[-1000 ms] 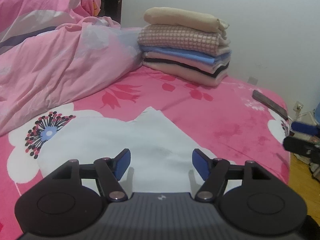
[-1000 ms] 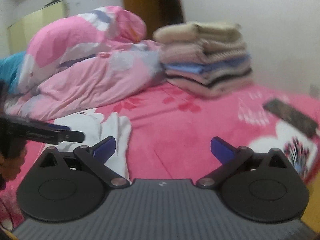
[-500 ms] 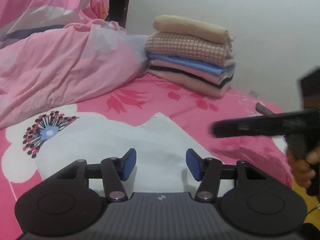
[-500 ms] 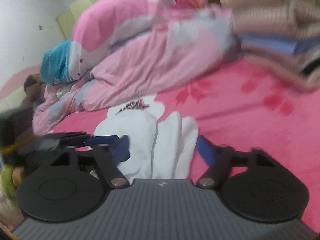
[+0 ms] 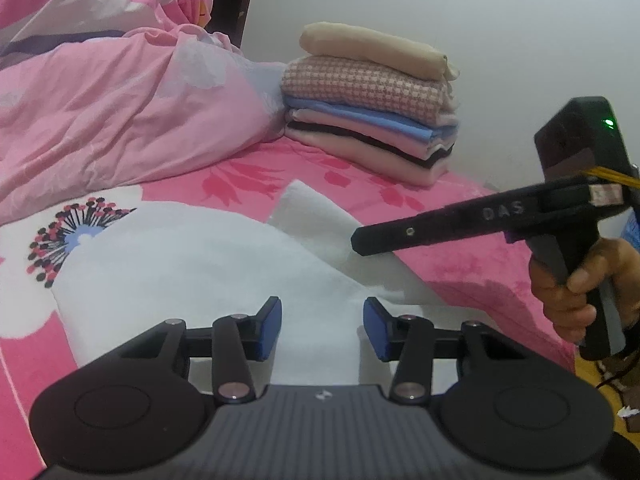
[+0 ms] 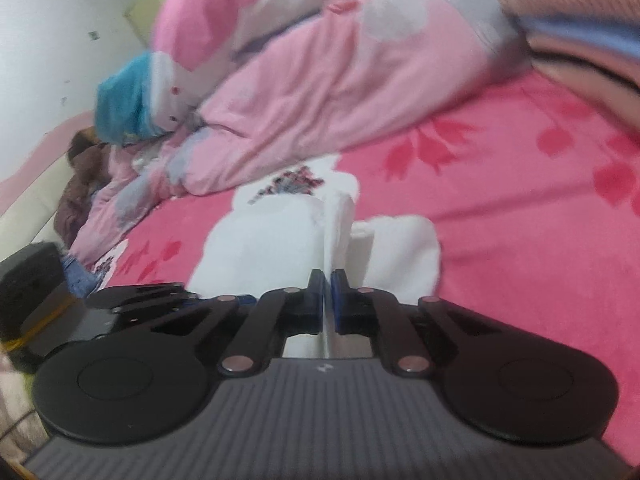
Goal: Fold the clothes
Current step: 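Pinch the white shirt edge with the right gripper while the left gripper pinches beside it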
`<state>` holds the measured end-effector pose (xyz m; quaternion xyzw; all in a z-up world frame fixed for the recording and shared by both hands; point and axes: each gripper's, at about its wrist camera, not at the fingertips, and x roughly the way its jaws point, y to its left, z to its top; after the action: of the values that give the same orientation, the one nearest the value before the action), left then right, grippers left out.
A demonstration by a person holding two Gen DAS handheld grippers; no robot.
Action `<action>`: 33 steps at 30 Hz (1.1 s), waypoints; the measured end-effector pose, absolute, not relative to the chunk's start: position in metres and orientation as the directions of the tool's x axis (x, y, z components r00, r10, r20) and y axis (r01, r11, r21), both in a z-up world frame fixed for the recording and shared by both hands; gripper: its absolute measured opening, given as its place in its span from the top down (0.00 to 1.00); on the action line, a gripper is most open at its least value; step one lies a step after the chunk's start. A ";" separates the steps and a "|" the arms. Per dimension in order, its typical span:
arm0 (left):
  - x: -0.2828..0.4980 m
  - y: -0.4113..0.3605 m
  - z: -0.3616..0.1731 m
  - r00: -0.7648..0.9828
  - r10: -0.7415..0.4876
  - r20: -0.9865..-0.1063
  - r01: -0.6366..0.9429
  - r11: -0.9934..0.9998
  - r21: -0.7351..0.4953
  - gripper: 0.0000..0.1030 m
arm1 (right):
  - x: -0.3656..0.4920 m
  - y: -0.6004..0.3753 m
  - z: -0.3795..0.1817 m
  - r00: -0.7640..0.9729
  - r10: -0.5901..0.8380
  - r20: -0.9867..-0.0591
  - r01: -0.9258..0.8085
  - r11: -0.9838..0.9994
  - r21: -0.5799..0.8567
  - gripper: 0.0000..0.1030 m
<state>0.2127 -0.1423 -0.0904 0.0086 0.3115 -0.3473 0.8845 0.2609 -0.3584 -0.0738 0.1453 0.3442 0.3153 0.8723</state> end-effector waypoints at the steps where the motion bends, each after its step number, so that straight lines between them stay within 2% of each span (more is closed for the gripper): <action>1: 0.213 -0.141 -0.090 0.561 -0.615 -0.554 0.620 0.756 -0.211 0.55 | 0.260 -0.356 -0.074 0.560 0.652 -0.511 -0.458 0.758 0.464 0.97; 7: 0.217 -0.141 -0.088 0.550 -0.621 -0.559 0.619 0.752 -0.227 0.56 | 0.267 -0.350 -0.087 0.525 0.673 -0.522 -0.439 0.739 0.511 0.97; 22: 0.255 -0.190 -0.080 0.527 -0.477 -0.703 0.544 0.825 -0.152 0.56 | 0.279 -0.392 -0.128 0.548 0.744 -0.381 -0.268 0.589 0.763 0.97; 24: 0.258 -0.195 -0.079 0.536 -0.445 -0.717 0.520 0.843 -0.134 0.60 | 0.280 -0.393 -0.130 0.549 0.750 -0.369 -0.272 0.578 0.770 0.97; 26: 0.260 -0.200 -0.080 0.543 -0.407 -0.735 0.498 0.860 -0.108 0.75 | 0.282 -0.395 -0.132 0.546 0.757 -0.359 -0.273 0.566 0.778 0.97; 31: 0.259 -0.206 -0.082 0.570 -0.346 -0.746 0.472 0.880 -0.047 0.91 | 0.283 -0.398 -0.137 0.538 0.774 -0.334 -0.280 0.538 0.795 0.97; 33: 0.257 -0.202 -0.081 0.588 -0.352 -0.728 0.460 0.886 -0.057 0.95 | 0.283 -0.400 -0.138 0.538 0.777 -0.326 -0.281 0.530 0.800 0.97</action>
<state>0.2570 -0.2019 -0.0807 0.0687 0.3923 -0.2287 0.8883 0.2830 -0.3995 -0.1377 0.3549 0.3492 0.3300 0.8020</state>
